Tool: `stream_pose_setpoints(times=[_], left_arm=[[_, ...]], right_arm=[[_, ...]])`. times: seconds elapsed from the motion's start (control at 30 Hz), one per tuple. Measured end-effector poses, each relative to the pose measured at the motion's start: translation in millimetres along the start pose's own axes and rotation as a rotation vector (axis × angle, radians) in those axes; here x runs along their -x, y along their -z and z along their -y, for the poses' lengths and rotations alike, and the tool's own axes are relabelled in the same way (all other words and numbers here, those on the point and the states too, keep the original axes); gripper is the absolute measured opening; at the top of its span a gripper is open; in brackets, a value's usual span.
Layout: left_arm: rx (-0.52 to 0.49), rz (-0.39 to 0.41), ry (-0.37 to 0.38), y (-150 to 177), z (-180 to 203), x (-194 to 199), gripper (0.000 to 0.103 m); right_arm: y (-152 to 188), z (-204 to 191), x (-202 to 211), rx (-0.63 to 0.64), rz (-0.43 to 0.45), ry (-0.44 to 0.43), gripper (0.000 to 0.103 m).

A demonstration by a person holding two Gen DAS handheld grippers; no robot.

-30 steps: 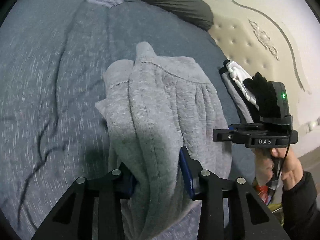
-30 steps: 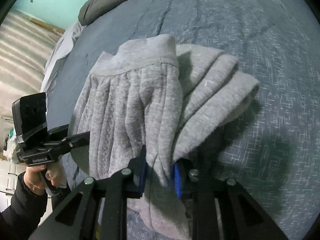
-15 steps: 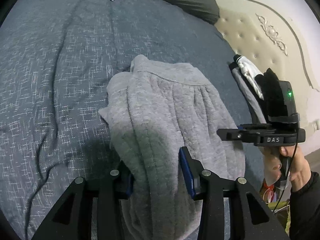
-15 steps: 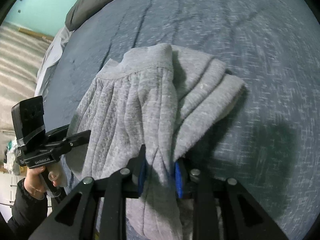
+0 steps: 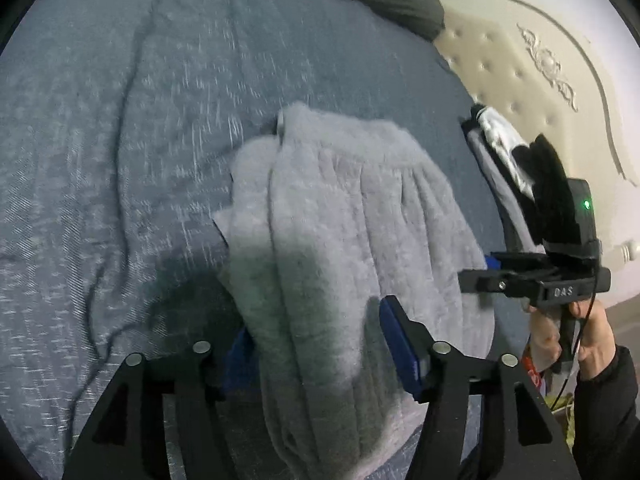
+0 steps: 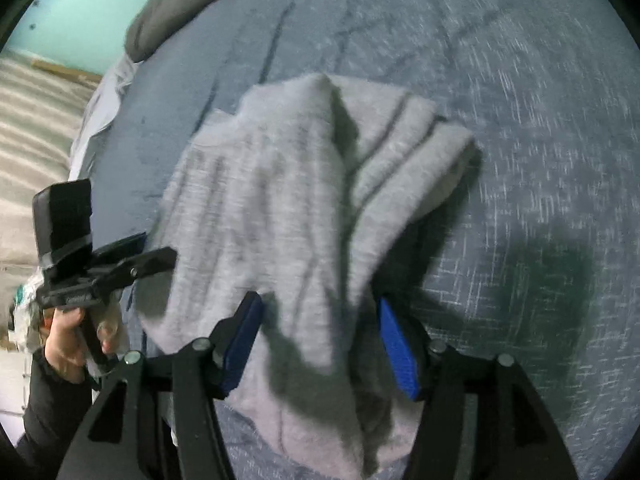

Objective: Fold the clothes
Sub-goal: 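Carry the lifted sweater with the left tool toward the clothes stack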

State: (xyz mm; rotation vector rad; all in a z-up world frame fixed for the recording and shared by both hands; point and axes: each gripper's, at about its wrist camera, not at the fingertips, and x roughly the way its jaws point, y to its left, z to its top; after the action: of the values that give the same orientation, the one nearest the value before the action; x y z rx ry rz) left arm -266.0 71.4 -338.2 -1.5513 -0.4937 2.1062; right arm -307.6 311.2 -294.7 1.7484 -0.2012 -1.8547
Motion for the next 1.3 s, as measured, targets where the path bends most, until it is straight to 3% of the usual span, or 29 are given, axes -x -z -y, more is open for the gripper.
stream_pose_setpoints(times=[0.27,0.57,0.9,0.97,1.03,1.3], left_arm=[[0.049,-0.011,0.049,1,-12,-27,0.065],[0.032,0.003,0.055,1,-9,-34,0.063],[0.017,0.008,0.059,3,-9,-31,0.055],[0.010,0.010,0.040,2,-5,-31,0.054],[-0.010,0.017,0.011,1,1,-31,0.054],[-0.011,0.036,-0.003,4,0,-28,0.053]], right_arm=[[-5,0,-24,-0.034,0.001,-0.017,0.067],[-6,-2,-45,-0.035,0.006,-0.060,0.066],[-6,-16,-58,0.026,0.029,-0.083,0.047],[-1,-14,-52,0.032,0.038,-0.075,0.045],[31,17,-22,0.035,0.047,-0.068,0.044],[35,18,-18,0.034,0.058,-0.047,0.043]])
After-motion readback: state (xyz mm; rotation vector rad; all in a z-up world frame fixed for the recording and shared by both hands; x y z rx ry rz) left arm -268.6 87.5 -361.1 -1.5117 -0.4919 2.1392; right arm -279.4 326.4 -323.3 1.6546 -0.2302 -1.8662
